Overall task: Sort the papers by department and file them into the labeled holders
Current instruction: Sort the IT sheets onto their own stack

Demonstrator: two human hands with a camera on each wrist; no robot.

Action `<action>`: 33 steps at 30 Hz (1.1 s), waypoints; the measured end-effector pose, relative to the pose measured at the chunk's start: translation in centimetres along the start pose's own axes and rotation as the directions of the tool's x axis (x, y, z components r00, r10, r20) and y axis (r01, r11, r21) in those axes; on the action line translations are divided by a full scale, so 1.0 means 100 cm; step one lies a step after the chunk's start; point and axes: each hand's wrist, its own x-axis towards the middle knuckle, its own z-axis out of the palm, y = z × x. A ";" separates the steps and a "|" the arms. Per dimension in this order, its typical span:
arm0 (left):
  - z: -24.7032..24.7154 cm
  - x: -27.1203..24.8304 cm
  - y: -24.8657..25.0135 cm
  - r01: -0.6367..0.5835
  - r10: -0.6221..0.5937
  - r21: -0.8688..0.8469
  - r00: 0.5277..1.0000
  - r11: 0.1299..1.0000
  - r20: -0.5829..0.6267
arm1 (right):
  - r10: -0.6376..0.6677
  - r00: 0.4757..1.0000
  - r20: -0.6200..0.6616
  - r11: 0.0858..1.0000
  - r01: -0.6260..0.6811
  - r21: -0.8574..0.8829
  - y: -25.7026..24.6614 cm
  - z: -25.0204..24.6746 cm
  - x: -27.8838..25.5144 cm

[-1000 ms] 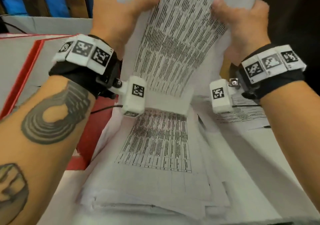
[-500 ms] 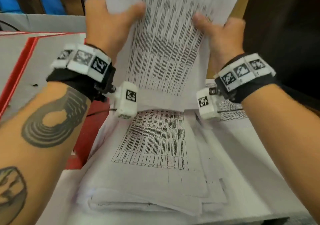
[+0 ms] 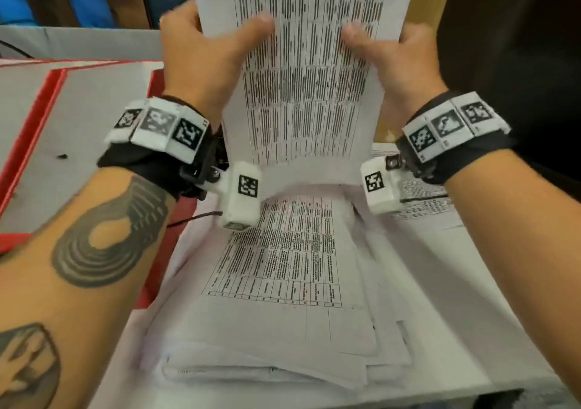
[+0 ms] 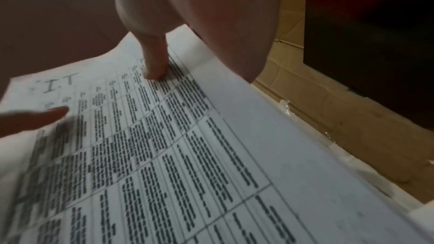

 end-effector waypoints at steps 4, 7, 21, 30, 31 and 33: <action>-0.006 -0.010 -0.016 0.181 -0.181 -0.032 0.983 0.983 0.025 | 0.120 0.973 0.197 0.993 -0.114 -0.041 0.006 -0.003 -0.006; -0.006 -0.031 -0.033 0.275 -0.275 0.018 0.962 0.961 -0.002 | 0.236 0.953 0.191 0.971 -0.223 -0.087 0.032 -0.007 -0.019; -0.003 -0.039 -0.041 0.387 -0.387 0.024 0.922 0.922 -0.009 | 0.315 0.944 0.097 0.947 -0.319 0.026 0.039 0.003 -0.031; 0.003 -0.015 -0.039 0.247 -0.295 0.461 0.955 0.852 0.033 | 0.022 0.956 -0.294 0.947 -0.114 -0.300 -0.010 -0.043 -0.016; 0.006 -0.009 -0.036 0.221 -0.292 0.540 0.955 0.812 0.048 | -0.156 0.927 -0.341 0.874 -0.031 -0.485 -0.021 -0.055 -0.017; 0.019 -0.004 -0.026 0.115 -0.330 0.696 0.926 0.709 0.182 | -0.400 0.887 -0.232 0.686 0.122 -0.718 -0.037 -0.079 -0.021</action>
